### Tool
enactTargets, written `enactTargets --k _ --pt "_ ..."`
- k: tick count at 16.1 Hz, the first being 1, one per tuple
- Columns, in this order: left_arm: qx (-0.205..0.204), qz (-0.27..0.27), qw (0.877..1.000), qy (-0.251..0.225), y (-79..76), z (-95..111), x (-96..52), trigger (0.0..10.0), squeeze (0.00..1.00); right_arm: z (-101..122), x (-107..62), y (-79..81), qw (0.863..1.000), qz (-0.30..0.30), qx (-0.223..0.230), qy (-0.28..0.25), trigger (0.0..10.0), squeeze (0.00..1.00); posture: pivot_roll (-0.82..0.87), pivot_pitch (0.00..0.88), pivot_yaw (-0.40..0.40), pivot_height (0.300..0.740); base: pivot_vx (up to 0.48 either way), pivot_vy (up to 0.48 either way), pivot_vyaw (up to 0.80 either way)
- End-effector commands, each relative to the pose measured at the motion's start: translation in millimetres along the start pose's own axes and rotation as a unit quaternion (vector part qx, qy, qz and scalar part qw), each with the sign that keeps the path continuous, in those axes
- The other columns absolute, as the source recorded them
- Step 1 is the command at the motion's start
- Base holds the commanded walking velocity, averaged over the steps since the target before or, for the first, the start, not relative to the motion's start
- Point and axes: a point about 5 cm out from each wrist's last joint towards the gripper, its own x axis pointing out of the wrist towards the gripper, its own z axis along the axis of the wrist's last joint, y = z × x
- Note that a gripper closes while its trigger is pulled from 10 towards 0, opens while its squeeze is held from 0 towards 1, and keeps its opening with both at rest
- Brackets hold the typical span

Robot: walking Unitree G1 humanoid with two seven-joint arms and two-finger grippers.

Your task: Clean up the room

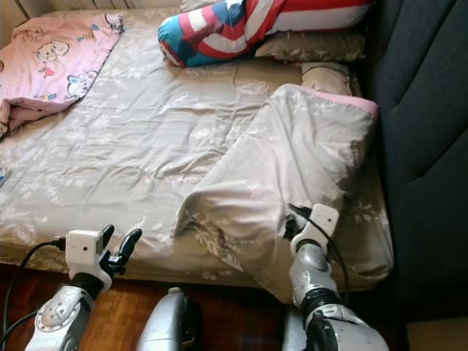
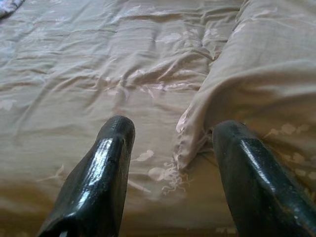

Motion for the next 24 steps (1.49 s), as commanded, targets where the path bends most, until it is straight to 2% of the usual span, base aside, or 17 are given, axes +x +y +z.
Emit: enactTargets --k 1,3,5,10,11,15,17,20,24 --pt "0.005 -0.005 1.000 0.010 1.3 -0.8 -4.9 10.0 0.00 -9.5 -1.4 -4.4 1.000 -0.014 0.006 0.023 10.0 0.00 0.12 0.303 0.108 0.650 0.000 0.000 0.00" --pt "0.007 -0.013 1.000 0.007 -0.5 5.7 -6.6 10.0 0.00 -19.8 -3.4 -5.1 0.998 -0.018 0.007 0.054 10.0 0.00 0.12 0.316 0.111 0.650 0.000 0.000 0.00" --pt "0.010 -0.020 1.000 0.005 -1.6 10.7 -9.3 10.0 0.00 -30.7 -6.3 3.8 0.995 0.022 0.032 0.088 10.0 0.00 0.13 0.327 0.116 0.650 0.000 0.000 0.00" --pt "0.019 -0.023 0.999 0.012 0.2 15.7 -17.5 10.0 0.00 -45.6 -11.0 1.0 0.993 0.020 0.021 0.118 10.0 0.00 0.15 0.342 0.127 0.650 0.000 0.000 0.00" --pt "0.020 -0.022 0.999 0.014 0.3 16.2 -19.0 10.0 0.00 -49.6 -12.5 0.9 0.992 0.023 0.024 0.124 0.0 0.00 0.16 0.349 0.130 0.650 0.000 0.000 0.00" --pt "0.025 -0.026 0.999 0.019 -2.4 17.7 -17.7 10.0 0.00 -55.4 -15.1 4.1 0.991 0.035 0.019 0.131 0.0 0.00 0.16 0.355 0.131 0.650 0.000 0.000 0.00" --pt "0.024 -0.028 0.999 0.020 -3.6 18.0 -17.3 10.0 0.00 -58.9 -17.0 6.3 0.990 0.047 -0.007 0.129 0.0 0.00 0.16 0.353 0.131 0.650 0.000 0.000 0.00" --pt "0.022 -0.028 0.999 0.022 -4.7 17.0 -15.9 10.0 0.00 -67.3 -21.2 9.2 0.989 0.055 -0.005 0.136 0.0 0.00 0.15 0.343 0.124 0.650 0.000 0.000 0.00" --pt "0.020 -0.027 0.999 0.021 -6.5 15.6 -12.6 10.0 0.00 -68.9 -21.6 5.0 0.989 0.051 -0.007 0.137 0.0 0.00 0.13 0.320 0.112 0.650 0.000 0.000 0.00"
